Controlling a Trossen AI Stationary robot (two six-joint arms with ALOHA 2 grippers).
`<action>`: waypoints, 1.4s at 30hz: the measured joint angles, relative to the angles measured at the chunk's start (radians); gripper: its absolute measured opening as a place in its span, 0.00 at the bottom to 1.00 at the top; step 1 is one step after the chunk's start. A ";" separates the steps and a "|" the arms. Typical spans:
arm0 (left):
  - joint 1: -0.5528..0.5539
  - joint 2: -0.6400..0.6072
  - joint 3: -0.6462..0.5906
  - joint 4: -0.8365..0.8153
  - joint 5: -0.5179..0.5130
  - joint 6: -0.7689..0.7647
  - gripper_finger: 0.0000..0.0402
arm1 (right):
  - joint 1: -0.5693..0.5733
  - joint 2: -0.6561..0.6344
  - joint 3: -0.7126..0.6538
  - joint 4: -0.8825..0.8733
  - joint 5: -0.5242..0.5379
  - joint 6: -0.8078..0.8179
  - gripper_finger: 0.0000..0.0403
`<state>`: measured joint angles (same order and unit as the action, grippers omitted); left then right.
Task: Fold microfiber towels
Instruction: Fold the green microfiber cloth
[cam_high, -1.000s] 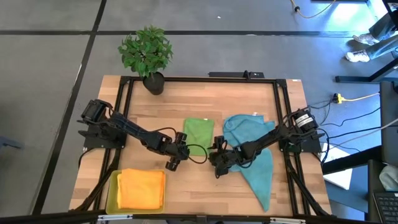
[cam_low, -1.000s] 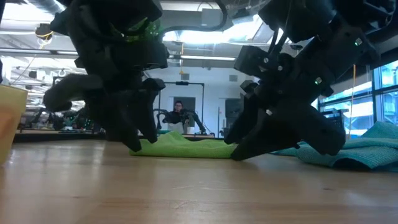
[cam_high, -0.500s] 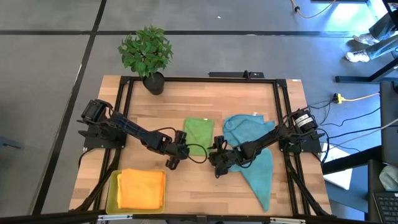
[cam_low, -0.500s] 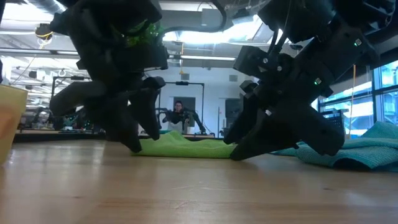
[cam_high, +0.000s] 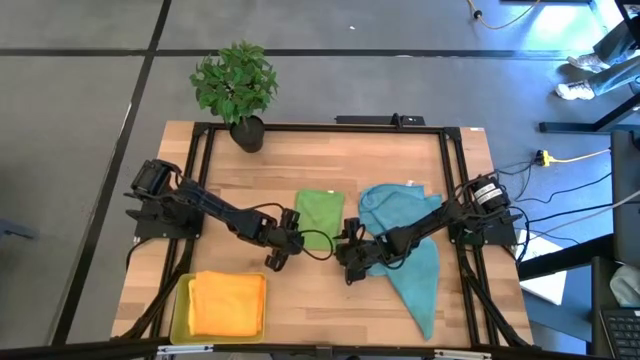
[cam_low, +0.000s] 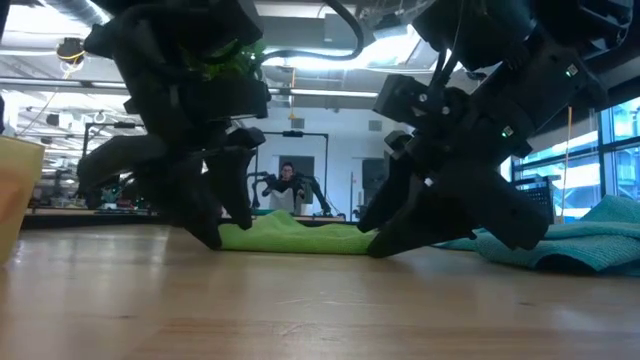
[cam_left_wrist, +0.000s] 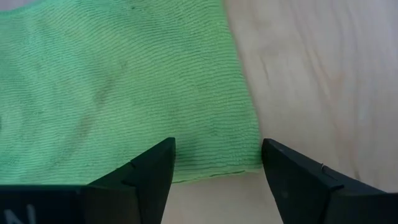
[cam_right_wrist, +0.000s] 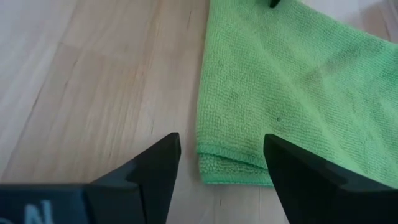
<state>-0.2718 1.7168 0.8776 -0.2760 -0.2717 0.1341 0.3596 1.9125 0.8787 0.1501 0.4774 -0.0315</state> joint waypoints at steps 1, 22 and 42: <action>0.003 0.000 0.000 0.000 0.000 0.000 0.58 | -0.001 0.000 0.000 0.000 0.000 0.000 0.59; 0.000 -0.005 -0.071 0.058 0.011 -0.020 0.58 | -0.006 0.000 0.001 -0.022 0.002 0.001 0.57; -0.007 0.000 -0.074 0.089 -0.002 0.075 0.36 | -0.009 0.000 0.000 -0.026 0.006 -0.002 0.48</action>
<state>-0.2790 1.7168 0.8040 -0.1873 -0.2733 0.2089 0.3504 1.9125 0.8787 0.1246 0.4835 -0.0337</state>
